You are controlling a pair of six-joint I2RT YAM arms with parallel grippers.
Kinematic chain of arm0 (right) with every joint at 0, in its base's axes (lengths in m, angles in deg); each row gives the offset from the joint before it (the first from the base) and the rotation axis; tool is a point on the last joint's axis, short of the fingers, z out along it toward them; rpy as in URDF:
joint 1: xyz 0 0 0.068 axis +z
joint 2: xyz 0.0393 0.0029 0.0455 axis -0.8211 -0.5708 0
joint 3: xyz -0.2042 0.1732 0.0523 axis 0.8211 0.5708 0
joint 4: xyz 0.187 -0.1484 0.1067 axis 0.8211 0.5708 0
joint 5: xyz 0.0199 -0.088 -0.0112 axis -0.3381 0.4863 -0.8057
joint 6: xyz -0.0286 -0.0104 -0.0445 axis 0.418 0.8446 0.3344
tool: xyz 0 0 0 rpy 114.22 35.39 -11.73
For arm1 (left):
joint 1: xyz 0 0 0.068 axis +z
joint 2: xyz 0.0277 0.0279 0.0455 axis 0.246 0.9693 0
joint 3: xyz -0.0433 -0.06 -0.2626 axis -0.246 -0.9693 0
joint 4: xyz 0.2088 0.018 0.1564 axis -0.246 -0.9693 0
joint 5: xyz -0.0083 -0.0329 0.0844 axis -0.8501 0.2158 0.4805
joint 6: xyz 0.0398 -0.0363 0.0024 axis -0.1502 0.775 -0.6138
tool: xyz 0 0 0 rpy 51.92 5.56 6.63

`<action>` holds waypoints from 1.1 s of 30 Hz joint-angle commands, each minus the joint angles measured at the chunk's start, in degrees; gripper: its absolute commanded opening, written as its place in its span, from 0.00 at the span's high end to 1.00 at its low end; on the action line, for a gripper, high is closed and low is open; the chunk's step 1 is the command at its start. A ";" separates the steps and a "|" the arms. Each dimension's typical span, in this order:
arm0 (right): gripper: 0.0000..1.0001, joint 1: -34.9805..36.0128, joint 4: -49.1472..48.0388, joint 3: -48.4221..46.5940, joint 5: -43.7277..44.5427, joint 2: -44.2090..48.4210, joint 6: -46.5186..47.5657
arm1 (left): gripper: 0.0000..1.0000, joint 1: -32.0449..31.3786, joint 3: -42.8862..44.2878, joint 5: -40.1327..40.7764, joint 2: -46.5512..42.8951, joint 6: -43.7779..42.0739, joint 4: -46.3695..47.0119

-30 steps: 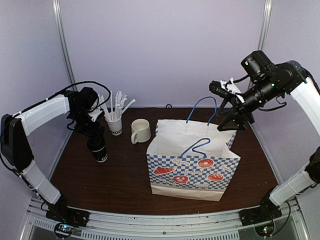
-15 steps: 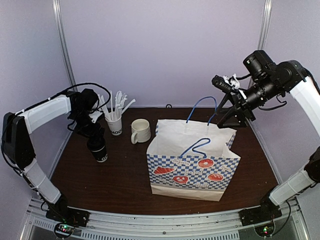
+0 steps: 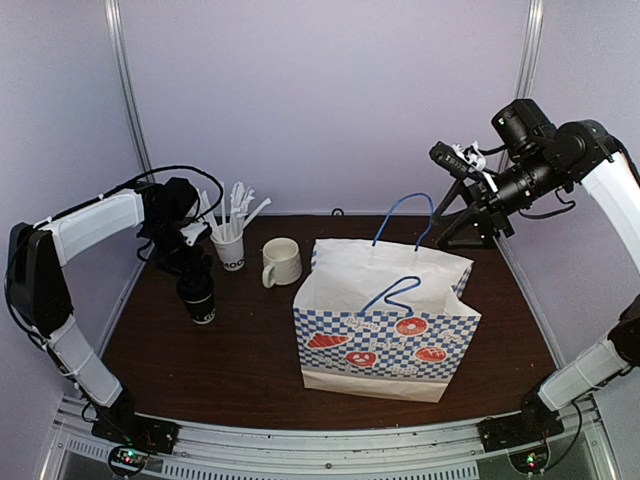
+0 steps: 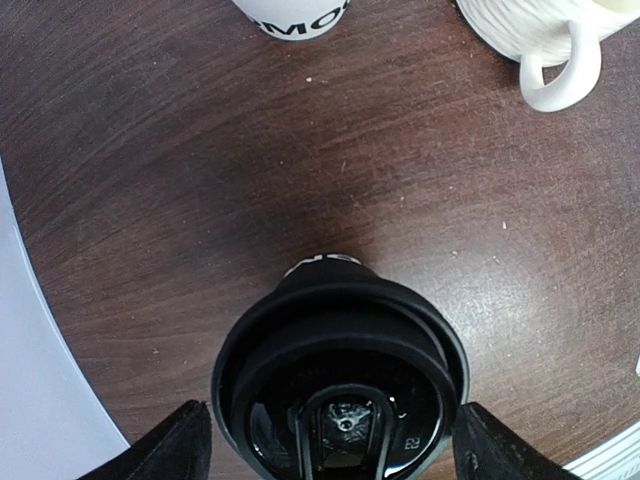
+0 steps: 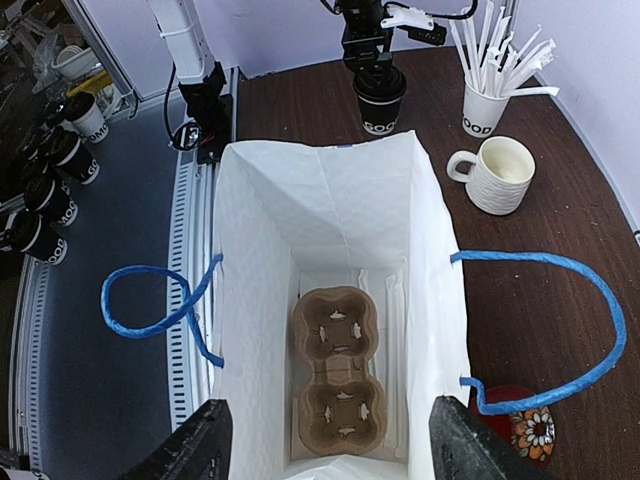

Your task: Pack the takeout coffee

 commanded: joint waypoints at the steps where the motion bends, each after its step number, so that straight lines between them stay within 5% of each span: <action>1: 0.29 -0.33 -1.02 0.60 -1.37 -0.12 -0.23 | 0.13 0.51 0.66 1.44 -0.64 -0.19 -0.46; 33: 0.28 -0.35 -2.60 3.15 -1.91 -0.30 -0.68 | 0.09 0.51 -0.60 0.71 -0.06 -0.19 -0.09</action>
